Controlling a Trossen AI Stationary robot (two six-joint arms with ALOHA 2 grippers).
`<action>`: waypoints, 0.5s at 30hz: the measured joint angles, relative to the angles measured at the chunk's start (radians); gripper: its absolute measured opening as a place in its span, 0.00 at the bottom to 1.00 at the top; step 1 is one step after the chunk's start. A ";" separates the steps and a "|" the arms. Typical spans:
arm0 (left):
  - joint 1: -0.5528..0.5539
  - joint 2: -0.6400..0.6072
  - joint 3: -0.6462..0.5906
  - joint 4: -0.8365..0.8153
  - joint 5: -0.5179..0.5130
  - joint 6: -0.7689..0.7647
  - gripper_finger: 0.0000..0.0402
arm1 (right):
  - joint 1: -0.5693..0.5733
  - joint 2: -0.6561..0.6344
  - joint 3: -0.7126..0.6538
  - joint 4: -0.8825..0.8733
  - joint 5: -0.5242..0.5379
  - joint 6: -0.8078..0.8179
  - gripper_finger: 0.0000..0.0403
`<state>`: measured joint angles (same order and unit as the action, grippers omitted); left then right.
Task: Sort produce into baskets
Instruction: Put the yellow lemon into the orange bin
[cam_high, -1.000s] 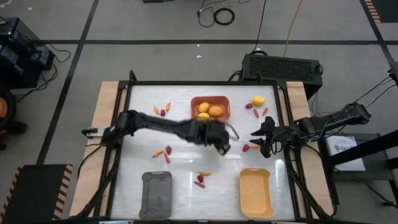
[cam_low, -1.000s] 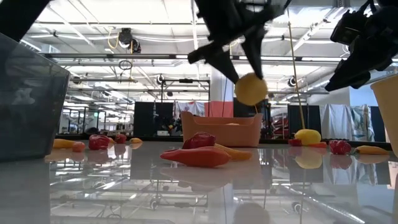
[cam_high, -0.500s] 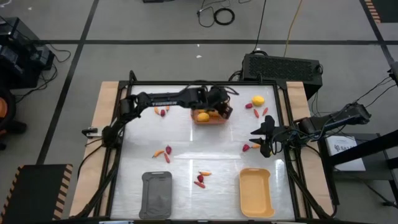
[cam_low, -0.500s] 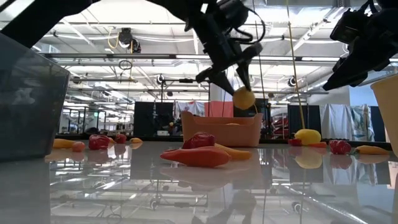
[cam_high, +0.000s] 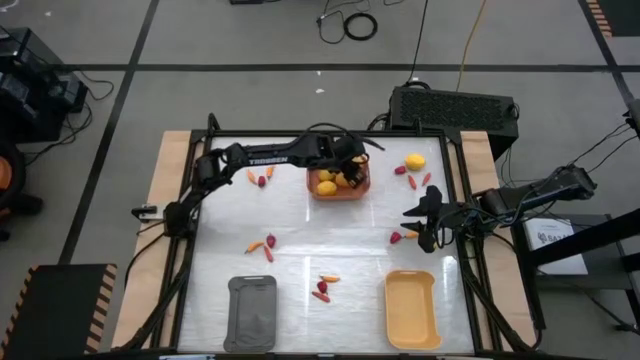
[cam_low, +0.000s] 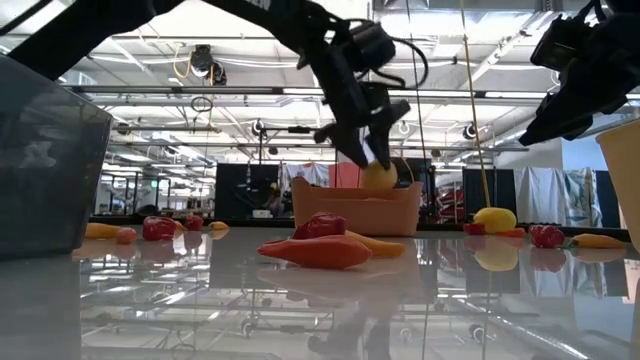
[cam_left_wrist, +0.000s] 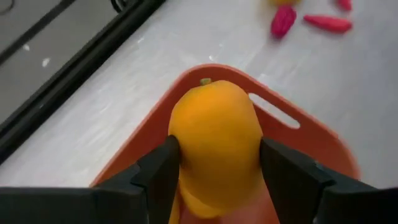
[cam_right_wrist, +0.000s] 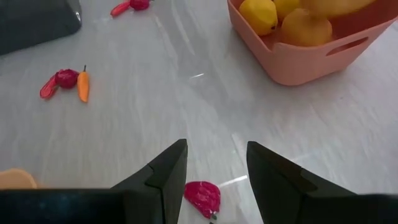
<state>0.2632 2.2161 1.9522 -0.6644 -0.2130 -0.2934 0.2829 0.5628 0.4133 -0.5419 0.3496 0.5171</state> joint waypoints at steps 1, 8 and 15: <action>-0.002 0.003 0.000 0.003 -0.007 0.020 0.53 | 0.000 0.001 0.000 0.000 0.005 0.001 0.39; -0.001 0.000 0.000 0.032 -0.093 0.128 0.53 | 0.000 0.001 0.000 0.010 0.046 0.032 0.39; -0.012 0.014 0.000 0.016 -0.034 0.178 0.53 | 0.000 0.000 0.000 0.018 0.046 0.047 0.39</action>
<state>0.2516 2.2299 1.9518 -0.6480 -0.2474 -0.1151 0.2829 0.5632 0.4133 -0.5243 0.3960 0.5642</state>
